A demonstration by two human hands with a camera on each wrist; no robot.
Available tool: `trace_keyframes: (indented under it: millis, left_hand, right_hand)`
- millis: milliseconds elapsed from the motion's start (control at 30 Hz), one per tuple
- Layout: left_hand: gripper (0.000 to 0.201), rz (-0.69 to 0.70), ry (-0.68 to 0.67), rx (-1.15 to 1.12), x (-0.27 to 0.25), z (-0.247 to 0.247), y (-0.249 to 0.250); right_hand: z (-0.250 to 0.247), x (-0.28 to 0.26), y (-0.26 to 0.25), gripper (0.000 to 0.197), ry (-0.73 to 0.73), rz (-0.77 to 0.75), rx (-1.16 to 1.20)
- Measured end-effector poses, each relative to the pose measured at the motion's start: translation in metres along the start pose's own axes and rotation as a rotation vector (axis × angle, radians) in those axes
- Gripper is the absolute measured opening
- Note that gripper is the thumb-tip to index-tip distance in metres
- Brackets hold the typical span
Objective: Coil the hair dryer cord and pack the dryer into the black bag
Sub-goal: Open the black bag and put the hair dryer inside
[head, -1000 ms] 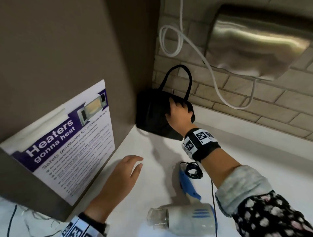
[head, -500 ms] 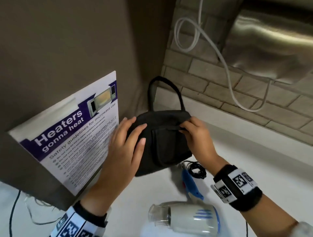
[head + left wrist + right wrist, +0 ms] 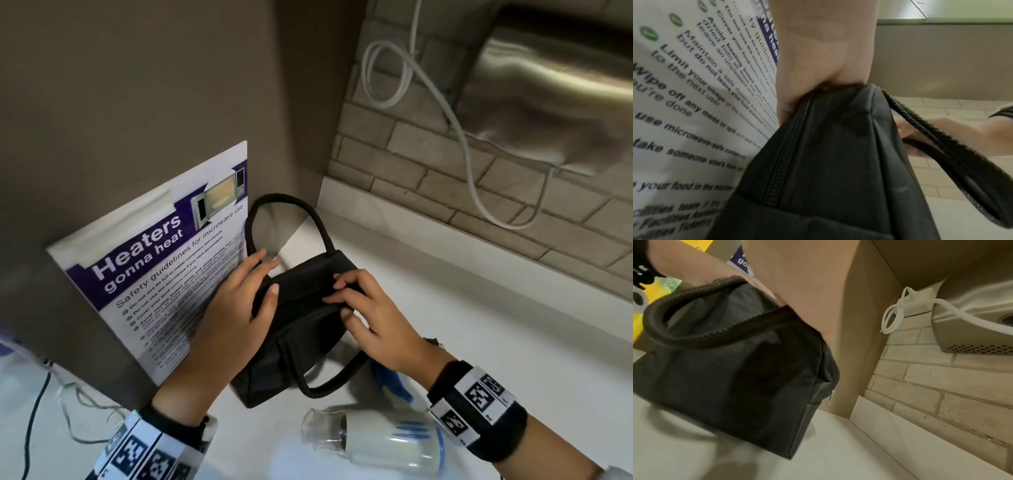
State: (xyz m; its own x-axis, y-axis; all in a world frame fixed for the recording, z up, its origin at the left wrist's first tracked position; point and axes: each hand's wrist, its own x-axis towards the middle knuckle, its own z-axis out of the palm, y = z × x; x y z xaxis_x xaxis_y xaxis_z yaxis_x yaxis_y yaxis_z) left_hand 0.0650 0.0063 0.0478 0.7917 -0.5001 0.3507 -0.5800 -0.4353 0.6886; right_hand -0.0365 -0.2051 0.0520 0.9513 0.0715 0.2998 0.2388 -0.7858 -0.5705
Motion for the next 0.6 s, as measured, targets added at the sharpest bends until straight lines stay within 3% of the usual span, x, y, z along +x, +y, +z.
trace_keyframes:
  millis: [100, 167, 267, 367, 467, 600]
  left_hand:
    - [0.037, -0.006, 0.002, -0.035, -0.001, 0.0, -0.001]
    - [0.035, -0.011, 0.02, -0.056, -0.003, 0.002, -0.002]
    - [0.037, -0.036, 0.118, -0.065, -0.005, 0.007, -0.005]
    - [0.049, -0.151, 0.131, -0.156, -0.006, 0.007, -0.006]
    - [0.049, -0.302, 0.057, -0.287, -0.005, 0.003, -0.005]
    - [0.02, -0.238, 0.012, -0.157, -0.008, 0.0, -0.008]
  right_hand:
    - [-0.003, 0.01, -0.002, 0.026, 0.174, 0.11, 0.017]
    - [-0.003, 0.022, 0.002, 0.027, 0.266, 0.28, -0.036]
    - [-0.003, 0.042, 0.025, 0.035, 0.175, 0.685, 0.097]
    - [-0.002, 0.05, 0.039, 0.032, 0.045, 1.013, 0.563]
    - [-0.003, 0.053, 0.053, 0.029, 0.146, 1.129, 0.798]
    - [0.004, 0.055, 0.079, 0.006, 0.269, 1.164, 0.915]
